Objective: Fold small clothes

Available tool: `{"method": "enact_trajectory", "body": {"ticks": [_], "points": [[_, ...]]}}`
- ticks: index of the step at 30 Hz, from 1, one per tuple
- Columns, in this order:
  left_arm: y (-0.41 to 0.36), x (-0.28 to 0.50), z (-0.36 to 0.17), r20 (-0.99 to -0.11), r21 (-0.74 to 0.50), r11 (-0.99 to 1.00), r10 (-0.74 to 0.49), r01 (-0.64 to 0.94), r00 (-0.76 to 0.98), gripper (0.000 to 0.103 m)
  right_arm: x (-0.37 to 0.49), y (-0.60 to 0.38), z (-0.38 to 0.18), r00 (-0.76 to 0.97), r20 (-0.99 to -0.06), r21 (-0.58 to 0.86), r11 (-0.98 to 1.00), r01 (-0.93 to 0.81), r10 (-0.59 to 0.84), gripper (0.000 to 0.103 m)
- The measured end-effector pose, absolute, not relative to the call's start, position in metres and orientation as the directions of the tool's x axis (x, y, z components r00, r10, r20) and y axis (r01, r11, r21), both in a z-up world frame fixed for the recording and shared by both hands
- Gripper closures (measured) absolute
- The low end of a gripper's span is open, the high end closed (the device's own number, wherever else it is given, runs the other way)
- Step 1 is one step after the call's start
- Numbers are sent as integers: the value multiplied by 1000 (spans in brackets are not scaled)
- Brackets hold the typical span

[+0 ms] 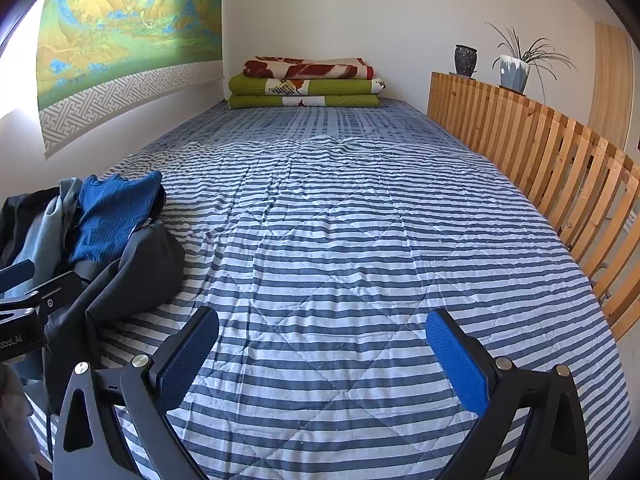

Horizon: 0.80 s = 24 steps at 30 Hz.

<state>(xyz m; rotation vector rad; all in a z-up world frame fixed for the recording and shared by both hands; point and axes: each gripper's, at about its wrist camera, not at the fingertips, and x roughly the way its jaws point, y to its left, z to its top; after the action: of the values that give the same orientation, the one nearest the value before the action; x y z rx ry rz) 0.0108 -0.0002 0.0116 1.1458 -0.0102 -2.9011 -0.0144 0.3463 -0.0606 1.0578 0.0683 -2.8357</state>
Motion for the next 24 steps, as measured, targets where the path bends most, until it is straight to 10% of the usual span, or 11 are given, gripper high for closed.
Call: {"method": "enact_trajectory", "body": {"ticks": [24], "points": [[5, 10, 11, -681, 28, -1000, -23, 5, -732, 0, -15, 346, -59, -747, -661, -5, -994, 106, -76, 1]]}}
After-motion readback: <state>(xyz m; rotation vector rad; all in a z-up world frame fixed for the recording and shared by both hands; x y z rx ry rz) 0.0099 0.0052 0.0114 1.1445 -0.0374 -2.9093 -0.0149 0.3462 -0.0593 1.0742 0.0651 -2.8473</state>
